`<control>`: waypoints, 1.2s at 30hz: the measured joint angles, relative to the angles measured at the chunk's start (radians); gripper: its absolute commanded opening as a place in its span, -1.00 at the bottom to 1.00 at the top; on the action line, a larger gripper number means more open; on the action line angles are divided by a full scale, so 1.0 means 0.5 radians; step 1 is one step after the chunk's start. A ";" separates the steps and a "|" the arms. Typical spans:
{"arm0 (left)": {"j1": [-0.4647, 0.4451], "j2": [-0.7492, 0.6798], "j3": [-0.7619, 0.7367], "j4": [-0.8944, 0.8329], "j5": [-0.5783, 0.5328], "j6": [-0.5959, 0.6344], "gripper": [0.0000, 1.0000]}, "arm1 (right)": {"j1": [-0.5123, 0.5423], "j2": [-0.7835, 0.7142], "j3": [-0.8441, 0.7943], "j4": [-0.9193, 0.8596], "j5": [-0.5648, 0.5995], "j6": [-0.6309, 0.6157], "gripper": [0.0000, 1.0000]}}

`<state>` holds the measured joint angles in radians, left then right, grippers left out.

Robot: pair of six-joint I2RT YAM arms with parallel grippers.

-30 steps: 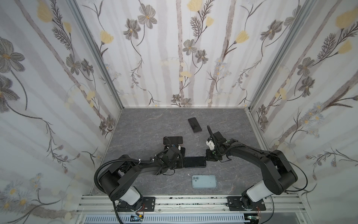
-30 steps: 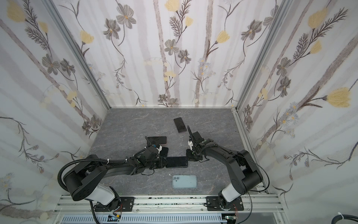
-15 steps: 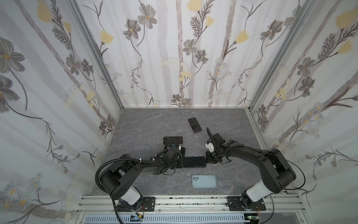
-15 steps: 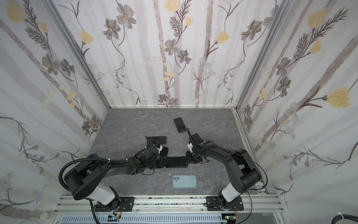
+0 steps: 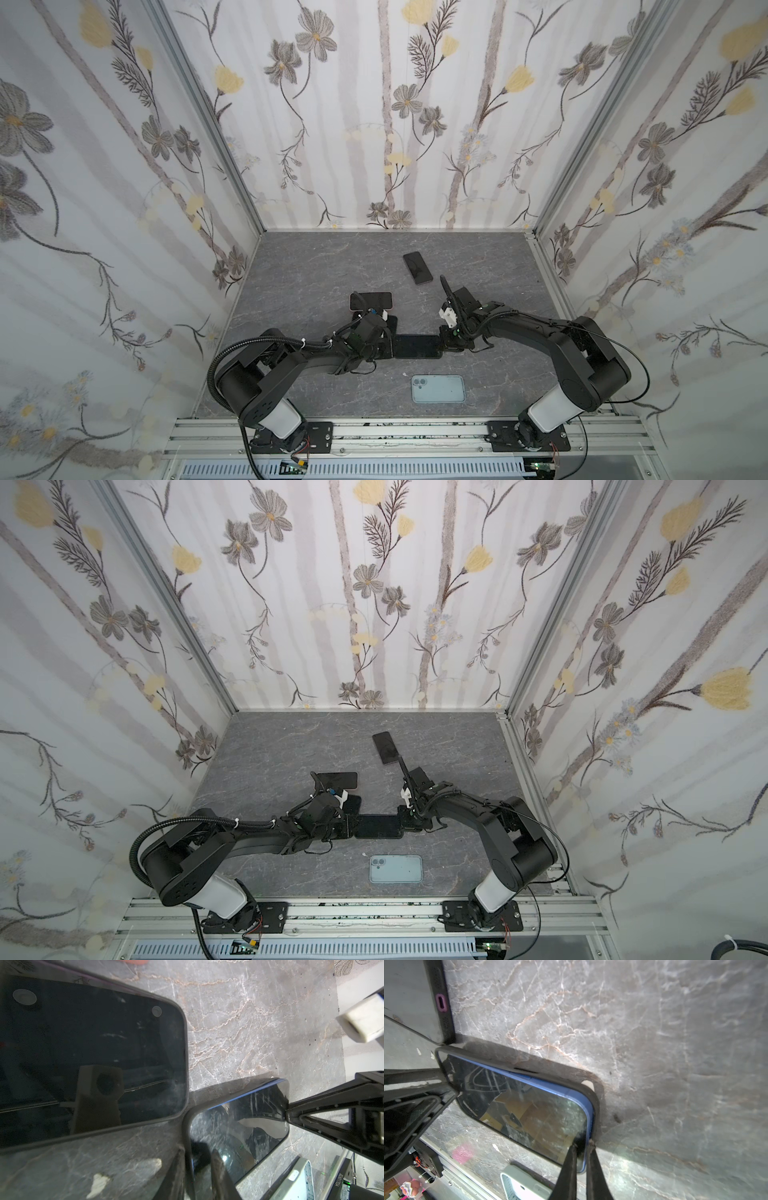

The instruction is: Put the phone into the phone case

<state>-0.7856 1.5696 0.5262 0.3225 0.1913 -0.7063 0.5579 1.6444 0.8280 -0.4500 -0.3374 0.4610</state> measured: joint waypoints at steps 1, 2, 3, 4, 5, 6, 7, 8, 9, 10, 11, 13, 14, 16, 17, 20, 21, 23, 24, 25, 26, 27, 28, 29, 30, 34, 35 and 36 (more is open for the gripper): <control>0.000 -0.001 -0.004 0.006 0.000 -0.001 -0.51 | 0.007 0.008 0.008 -0.007 0.008 -0.002 -0.82; 0.000 -0.002 -0.006 0.011 0.000 -0.001 -0.51 | 0.012 0.011 0.016 -0.018 0.020 -0.003 -0.82; 0.000 -0.003 -0.006 0.011 0.000 -0.001 -0.51 | 0.015 0.011 0.021 -0.024 0.027 -0.003 -0.82; -0.001 -0.006 -0.009 0.011 0.000 -0.001 -0.51 | 0.024 0.011 0.032 -0.037 0.042 -0.003 -0.80; -0.001 -0.010 -0.011 0.010 -0.002 -0.001 -0.52 | 0.035 0.011 0.047 -0.054 0.063 -0.002 -0.77; -0.002 -0.011 -0.011 0.008 -0.005 -0.001 -0.52 | 0.045 0.011 0.061 -0.071 0.084 -0.003 -0.77; -0.002 -0.015 -0.011 0.005 -0.008 -0.001 -0.52 | 0.058 0.011 0.082 -0.096 0.110 -0.004 -0.76; -0.002 -0.021 -0.011 0.000 -0.008 0.000 -0.52 | 0.069 0.005 0.105 -0.123 0.134 -0.004 -0.72; -0.002 -0.028 -0.011 -0.013 -0.008 0.000 -0.51 | 0.076 -0.002 0.124 -0.134 0.154 -0.004 -0.69; -0.005 -0.039 -0.011 -0.032 -0.005 0.000 -0.51 | 0.082 -0.018 0.147 -0.161 0.170 -0.004 -0.67; -0.008 -0.049 -0.010 -0.052 -0.005 0.001 -0.51 | 0.089 -0.021 0.172 -0.190 0.190 -0.004 -0.66; -0.008 -0.065 0.000 -0.100 -0.004 0.003 -0.51 | 0.098 -0.049 0.222 -0.250 0.255 -0.004 -0.64; -0.008 -0.072 0.009 -0.130 -0.005 0.008 -0.51 | 0.097 -0.063 0.256 -0.261 0.256 -0.004 -0.64; -0.008 -0.082 0.031 -0.185 -0.006 0.019 -0.50 | 0.093 -0.072 0.317 -0.263 0.281 -0.005 -0.64; -0.007 -0.085 0.047 -0.215 -0.008 0.027 -0.51 | 0.092 -0.072 0.342 -0.274 0.288 -0.018 -0.64; -0.005 -0.092 0.094 -0.267 -0.015 0.049 -0.50 | 0.081 -0.056 0.397 -0.296 0.321 -0.034 -0.65; -0.004 -0.092 0.108 -0.279 -0.016 0.053 -0.50 | 0.075 -0.040 0.411 -0.295 0.323 -0.040 -0.66; -0.002 -0.085 0.130 -0.298 -0.025 0.061 -0.50 | 0.064 -0.004 0.430 -0.304 0.329 -0.051 -0.70; -0.002 -0.078 0.140 -0.308 -0.028 0.069 -0.50 | 0.060 0.015 0.436 -0.306 0.332 -0.057 -0.72; -0.002 -0.071 0.146 -0.311 -0.030 0.076 -0.50 | 0.056 0.030 0.439 -0.307 0.335 -0.060 -0.74; -0.002 -0.065 0.151 -0.321 -0.030 0.085 -0.51 | 0.048 0.044 0.442 -0.309 0.336 -0.072 -0.75; -0.002 -0.058 0.155 -0.329 -0.030 0.092 -0.51 | 0.044 0.059 0.443 -0.309 0.336 -0.072 -0.76; -0.002 -0.052 0.159 -0.335 -0.030 0.093 -0.51 | 0.040 0.070 0.443 -0.309 0.335 -0.073 -0.77; -0.002 -0.048 0.161 -0.339 -0.030 0.097 -0.51 | 0.037 0.089 0.443 -0.309 0.333 -0.088 -0.77; -0.002 -0.047 0.163 -0.341 -0.029 0.097 -0.51 | 0.037 0.105 0.443 -0.310 0.328 -0.087 -0.77; 0.000 -0.037 0.166 -0.341 -0.030 0.097 -0.51 | 0.037 0.143 0.443 -0.307 0.320 -0.102 -0.78; 0.000 -0.033 0.166 -0.340 -0.030 0.097 -0.51 | 0.035 0.153 0.442 -0.307 0.317 -0.103 -0.78; 0.001 -0.028 0.166 -0.340 -0.030 0.097 -0.51 | 0.034 0.159 0.442 -0.307 0.304 -0.105 -0.78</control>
<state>-0.7853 1.5555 0.6094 0.1524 0.1764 -0.6579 0.5747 1.7237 1.0489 -0.6033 -0.1856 0.4088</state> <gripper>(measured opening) 0.245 0.113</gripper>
